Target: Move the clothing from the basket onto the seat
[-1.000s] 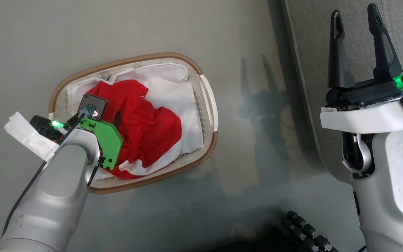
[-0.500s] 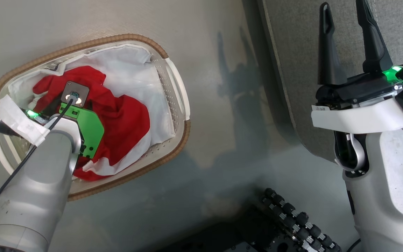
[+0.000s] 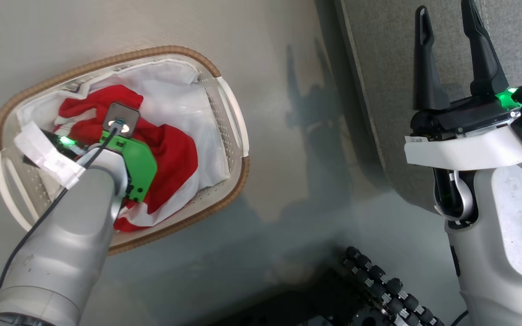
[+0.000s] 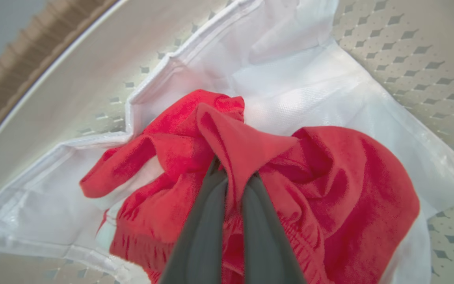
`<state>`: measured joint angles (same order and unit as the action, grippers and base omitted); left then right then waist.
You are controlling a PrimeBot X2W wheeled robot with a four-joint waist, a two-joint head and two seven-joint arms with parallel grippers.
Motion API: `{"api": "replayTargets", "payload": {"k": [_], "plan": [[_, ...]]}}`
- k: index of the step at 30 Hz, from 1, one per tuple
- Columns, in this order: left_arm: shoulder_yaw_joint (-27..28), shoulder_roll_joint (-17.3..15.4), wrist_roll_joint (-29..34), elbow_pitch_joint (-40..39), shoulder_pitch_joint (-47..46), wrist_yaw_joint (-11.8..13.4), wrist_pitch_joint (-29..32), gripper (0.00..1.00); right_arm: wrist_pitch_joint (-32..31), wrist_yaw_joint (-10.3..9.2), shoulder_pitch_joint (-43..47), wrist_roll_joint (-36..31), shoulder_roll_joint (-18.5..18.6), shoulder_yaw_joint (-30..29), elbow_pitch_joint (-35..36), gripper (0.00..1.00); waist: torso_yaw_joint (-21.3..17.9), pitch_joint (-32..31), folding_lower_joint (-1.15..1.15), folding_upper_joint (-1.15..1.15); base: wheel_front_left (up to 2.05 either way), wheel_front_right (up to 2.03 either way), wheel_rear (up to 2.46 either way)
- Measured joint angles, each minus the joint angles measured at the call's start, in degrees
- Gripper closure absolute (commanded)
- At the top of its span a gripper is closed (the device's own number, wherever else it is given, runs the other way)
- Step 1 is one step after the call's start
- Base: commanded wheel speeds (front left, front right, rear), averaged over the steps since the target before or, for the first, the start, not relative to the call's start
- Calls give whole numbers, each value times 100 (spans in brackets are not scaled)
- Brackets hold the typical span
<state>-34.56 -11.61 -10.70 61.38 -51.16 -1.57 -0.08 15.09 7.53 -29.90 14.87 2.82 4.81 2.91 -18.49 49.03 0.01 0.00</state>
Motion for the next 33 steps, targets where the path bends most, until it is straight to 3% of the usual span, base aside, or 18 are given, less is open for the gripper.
{"api": "replayTargets", "payload": {"k": [10,18,23,33], "plan": [[-154,349,-177,-524,107,-281,-333,100,0,0,228,-331,-4,-148,-646,0,306,-573,-1,0,0,0,0],[-309,580,-477,-1326,153,-506,-452,100,0,0,623,-692,-7,-293,-1266,0,615,-1398,-1,0,0,0,0],[-502,713,-878,-1952,151,-569,-338,100,0,0,982,-797,-8,-382,-1673,0,792,-2041,-1,0,0,0,0],[-960,736,-2442,-3119,-402,-577,227,100,0,0,1318,-781,-5,-81,-2293,0,1012,-3481,-1,0,0,0,0]]}}
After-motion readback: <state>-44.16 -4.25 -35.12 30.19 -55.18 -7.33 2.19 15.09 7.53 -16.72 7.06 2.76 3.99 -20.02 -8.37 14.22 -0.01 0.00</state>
